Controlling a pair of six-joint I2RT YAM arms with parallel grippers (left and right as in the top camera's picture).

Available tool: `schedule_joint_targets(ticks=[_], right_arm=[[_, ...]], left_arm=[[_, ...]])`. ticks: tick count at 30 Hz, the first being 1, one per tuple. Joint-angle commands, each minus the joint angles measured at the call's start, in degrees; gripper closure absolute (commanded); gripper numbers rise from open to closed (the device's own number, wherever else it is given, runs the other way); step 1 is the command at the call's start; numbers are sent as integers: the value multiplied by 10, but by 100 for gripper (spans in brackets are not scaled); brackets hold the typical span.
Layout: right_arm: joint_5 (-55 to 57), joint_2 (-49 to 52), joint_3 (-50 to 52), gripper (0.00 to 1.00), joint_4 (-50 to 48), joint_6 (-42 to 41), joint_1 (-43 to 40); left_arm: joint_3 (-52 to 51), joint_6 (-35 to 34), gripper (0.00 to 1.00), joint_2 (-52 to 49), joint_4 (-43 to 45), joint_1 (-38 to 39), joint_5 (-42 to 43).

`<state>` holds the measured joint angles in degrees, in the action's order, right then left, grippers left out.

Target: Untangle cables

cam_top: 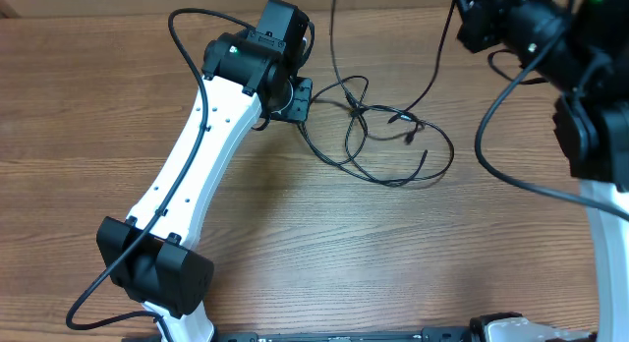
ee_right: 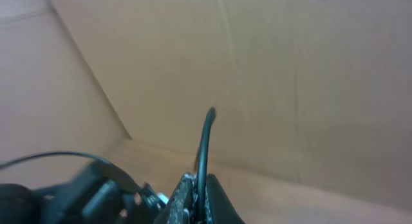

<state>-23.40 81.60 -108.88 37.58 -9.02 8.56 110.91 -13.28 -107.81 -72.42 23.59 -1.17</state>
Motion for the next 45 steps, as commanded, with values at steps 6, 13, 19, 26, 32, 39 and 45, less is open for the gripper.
schedule_joint_targets(ticks=[6,13,19,26,32,39,45], right_arm=[[239,-18,-16,96,-3,-38,-3],[8,-5,-15,96,-30,-150,-3],[78,3,-14,95,20,-123,-3],[323,31,-14,92,205,-73,-3],[319,55,-14,66,297,-72,-3],[307,80,-13,25,406,-70,-3],[284,112,11,6,418,-31,-3]], left_arm=[[-2,4,65,-4,-2,-4,-7],[-2,-5,65,-4,6,-4,-5],[-2,-7,66,-4,1,-4,-1],[-2,-7,66,-4,1,-4,-1],[-2,-7,66,-4,1,-4,-1],[-2,-7,80,-4,-1,-5,-12],[-1,-77,86,-4,-22,-31,-35]])
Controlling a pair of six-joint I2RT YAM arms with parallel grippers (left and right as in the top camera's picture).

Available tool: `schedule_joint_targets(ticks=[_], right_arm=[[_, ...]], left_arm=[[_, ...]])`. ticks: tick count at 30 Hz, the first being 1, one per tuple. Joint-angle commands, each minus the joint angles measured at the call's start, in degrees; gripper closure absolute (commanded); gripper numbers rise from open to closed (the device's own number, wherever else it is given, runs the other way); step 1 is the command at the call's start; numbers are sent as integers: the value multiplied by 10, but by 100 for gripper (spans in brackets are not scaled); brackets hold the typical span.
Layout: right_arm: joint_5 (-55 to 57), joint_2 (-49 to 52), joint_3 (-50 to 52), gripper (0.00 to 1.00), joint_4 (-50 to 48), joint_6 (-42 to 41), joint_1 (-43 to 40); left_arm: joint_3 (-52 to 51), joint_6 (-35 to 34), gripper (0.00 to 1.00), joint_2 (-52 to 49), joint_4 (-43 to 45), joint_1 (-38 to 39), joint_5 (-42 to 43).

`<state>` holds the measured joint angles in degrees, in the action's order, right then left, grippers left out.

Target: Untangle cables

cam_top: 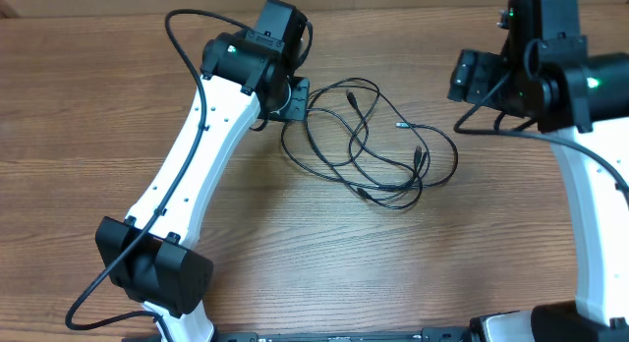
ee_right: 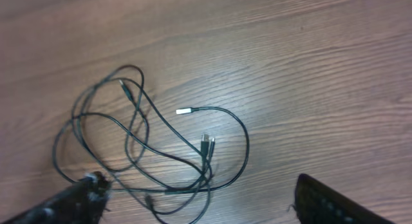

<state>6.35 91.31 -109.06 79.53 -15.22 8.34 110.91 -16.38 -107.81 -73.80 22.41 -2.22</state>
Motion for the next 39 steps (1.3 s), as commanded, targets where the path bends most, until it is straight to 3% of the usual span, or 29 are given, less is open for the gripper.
schedule_joint_targets(ticks=[1,5,17,26,30,32,35,39], right_arm=[[-28,22,19,5,-3,42,-2],[-76,57,38,2,-7,73,-6],[-142,181,89,0,-58,128,-14],[-142,247,159,5,-120,128,-14],[-158,255,183,15,-130,127,-13],[-181,255,187,28,-131,127,-13],[-211,255,187,64,-131,127,-13],[-247,255,187,96,-126,127,-13]], left_arm=[[-1,-54,85,-4,-14,-29,-27],[-1,-63,66,-4,-52,-70,-12],[-2,-66,62,-1,-116,-167,-2],[-2,-64,55,-1,-114,-167,-1],[-2,-64,54,-1,-111,-167,0],[-2,-64,53,-1,-110,-167,4],[-2,-64,53,-1,-110,-167,4],[-2,-64,53,-1,-110,-167,4]])
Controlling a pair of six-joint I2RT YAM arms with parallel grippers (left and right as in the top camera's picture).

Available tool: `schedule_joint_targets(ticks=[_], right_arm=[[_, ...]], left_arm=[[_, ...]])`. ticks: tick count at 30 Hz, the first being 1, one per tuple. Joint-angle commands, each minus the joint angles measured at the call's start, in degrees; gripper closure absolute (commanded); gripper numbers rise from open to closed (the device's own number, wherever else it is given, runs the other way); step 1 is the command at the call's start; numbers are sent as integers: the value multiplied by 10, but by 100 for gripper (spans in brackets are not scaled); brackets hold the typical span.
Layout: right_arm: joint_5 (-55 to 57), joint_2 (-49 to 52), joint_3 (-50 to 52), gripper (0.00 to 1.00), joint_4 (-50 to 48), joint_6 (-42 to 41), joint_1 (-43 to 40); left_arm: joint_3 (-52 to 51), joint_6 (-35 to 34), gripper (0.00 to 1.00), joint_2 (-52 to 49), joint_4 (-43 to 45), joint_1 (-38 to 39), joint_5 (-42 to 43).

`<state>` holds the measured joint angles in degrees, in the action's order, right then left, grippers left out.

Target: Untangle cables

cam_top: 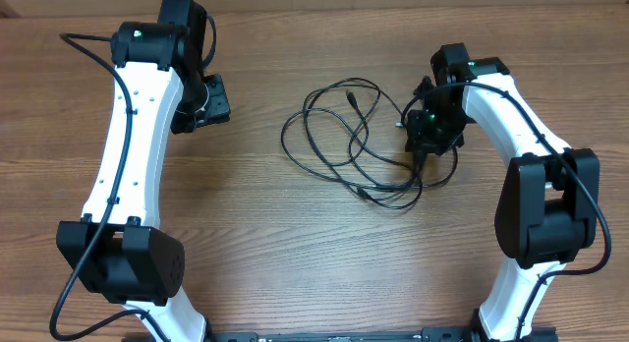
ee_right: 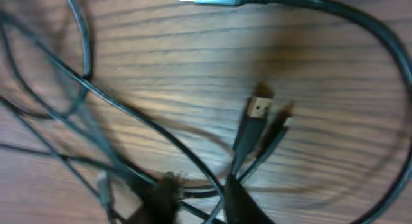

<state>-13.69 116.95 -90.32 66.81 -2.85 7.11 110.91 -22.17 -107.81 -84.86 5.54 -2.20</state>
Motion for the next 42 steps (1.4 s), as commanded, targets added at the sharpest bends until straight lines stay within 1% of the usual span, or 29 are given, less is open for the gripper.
schedule_joint_targets(ticks=[1,4,5,8,10,12,16,19,23,26,28,31,33,35,38,42], right_arm=[[-56,-1,0,96,2,4,-1],[-115,-3,-2,96,8,15,-1],[-159,-6,-6,96,14,44,-1],[-343,-15,-39,96,54,160,-2],[-423,-23,-72,96,76,203,-5],[-464,-32,-112,96,89,216,-7],[-471,-52,-203,96,89,213,-8],[-441,-61,-281,96,85,204,-8],[-363,-65,-377,96,86,156,-8],[-297,-70,-420,96,85,129,-8],[-199,-75,-449,96,85,83,-8],[-17,-89,-479,96,86,-25,-17],[62,-102,-489,96,88,-80,-32],[115,-120,-492,96,87,-135,-63],[159,-146,-492,97,97,-210,-130],[171,-159,-492,96,138,-291,-261]], left_arm=[[-2,-6,53,-1,0,2,4],[-2,-6,51,-1,1,1,4],[-2,-6,51,-1,2,2,4],[-2,-6,49,-1,6,2,4],[-2,-6,48,-1,7,2,4],[-2,-6,48,-1,7,2,4],[-2,-6,46,-1,7,2,3],[-2,-6,45,-1,8,2,3],[-2,-6,45,-1,10,2,3],[-2,-6,45,-1,10,2,3],[-2,-5,45,-1,9,2,3],[-2,-6,44,-1,9,2,3],[-2,-6,44,-1,10,2,3],[-2,-6,44,-1,10,2,3],[-2,-6,44,-1,11,2,3],[-2,-6,44,-1,11,2,3]])
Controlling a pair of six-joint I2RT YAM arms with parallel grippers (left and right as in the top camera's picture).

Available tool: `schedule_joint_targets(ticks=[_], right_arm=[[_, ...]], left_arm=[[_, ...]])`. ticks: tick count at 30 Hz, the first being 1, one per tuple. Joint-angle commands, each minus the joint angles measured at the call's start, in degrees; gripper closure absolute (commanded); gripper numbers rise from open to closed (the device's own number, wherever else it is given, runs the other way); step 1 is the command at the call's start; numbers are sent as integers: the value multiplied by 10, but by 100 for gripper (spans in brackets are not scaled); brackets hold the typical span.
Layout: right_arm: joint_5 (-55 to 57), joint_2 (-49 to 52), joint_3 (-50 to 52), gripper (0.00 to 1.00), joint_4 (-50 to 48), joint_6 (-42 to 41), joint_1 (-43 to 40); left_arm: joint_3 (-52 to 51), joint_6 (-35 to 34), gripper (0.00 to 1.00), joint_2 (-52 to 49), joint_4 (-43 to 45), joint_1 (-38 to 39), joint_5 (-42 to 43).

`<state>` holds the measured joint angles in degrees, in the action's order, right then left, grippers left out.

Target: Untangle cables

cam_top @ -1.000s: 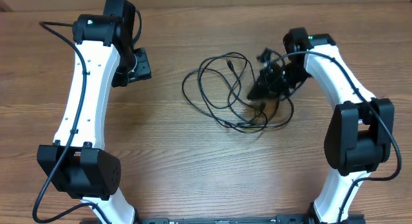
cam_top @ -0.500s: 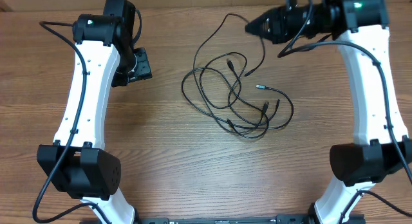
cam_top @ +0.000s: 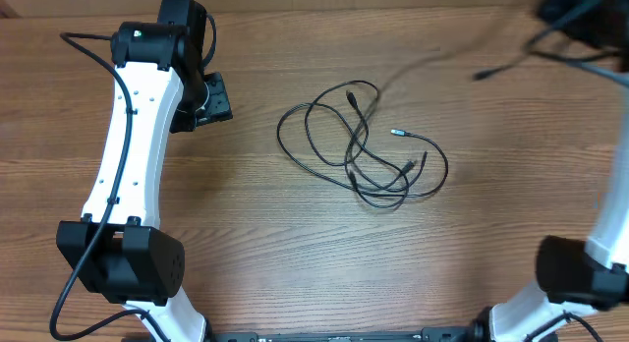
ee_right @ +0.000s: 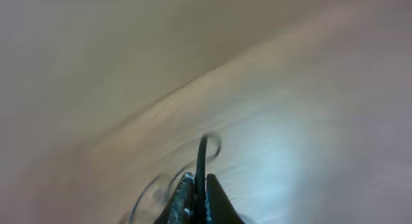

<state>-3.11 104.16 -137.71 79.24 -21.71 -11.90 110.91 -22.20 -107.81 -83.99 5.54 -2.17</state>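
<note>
Thin black cables (cam_top: 354, 150) lie in a tangle of loops at the middle of the wooden table (cam_top: 295, 254), with a white-tipped plug (cam_top: 395, 132) on their right side. In the right wrist view my right gripper (ee_right: 198, 185) is shut on a black cable (ee_right: 202, 153) that sticks up between the fingers; the scene behind is blurred. Overhead, the right arm (cam_top: 580, 13) is a dark blur in the far right corner, high above the table. A faint streak of cable (cam_top: 413, 67) runs from the tangle toward it. My left gripper (cam_top: 214, 98) hangs left of the tangle, well apart from it.
The left arm (cam_top: 138, 155) reaches up the left side of the table from its base (cam_top: 123, 268). The right arm's base link (cam_top: 580, 273) stands at the near right. A thick dark lead (cam_top: 491, 72) of the right arm shows blurred near the far edge.
My right gripper was low at the plugs on the tangle's right side; now it is high in the far right corner, shut on a black cable. The loops have shifted slightly. The left arm stayed put.
First my left gripper sat at the tangle's left edge while the right was raised, shut on a cable. Then the right stood open above the tangle, all cables lying flat. Then the left had withdrawn leftward and the right was down at the plugs. Now the right is raised holding a cable.
</note>
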Motion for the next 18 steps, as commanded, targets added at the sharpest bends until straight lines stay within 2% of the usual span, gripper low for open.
schedule_joint_targets(ticks=[1,4,8,14,16,17,18], right_arm=[[65,-31,-18,96,29,-118,-103],[65,-25,-17,96,70,-135,-193],[65,-18,-7,96,92,-134,-269],[65,-12,20,93,83,-132,-296],[52,-9,28,89,70,-112,-291],[42,-9,34,83,61,-96,-288],[31,-8,41,69,51,-78,-283]], left_arm=[[-2,-5,44,-1,3,2,3],[-2,-5,44,-1,3,2,3],[-2,-5,44,-1,6,2,3],[-2,-5,44,-1,7,2,3],[-2,-5,43,-1,7,2,3],[-2,-5,43,-1,7,2,3],[-2,-5,43,-1,7,2,3]])
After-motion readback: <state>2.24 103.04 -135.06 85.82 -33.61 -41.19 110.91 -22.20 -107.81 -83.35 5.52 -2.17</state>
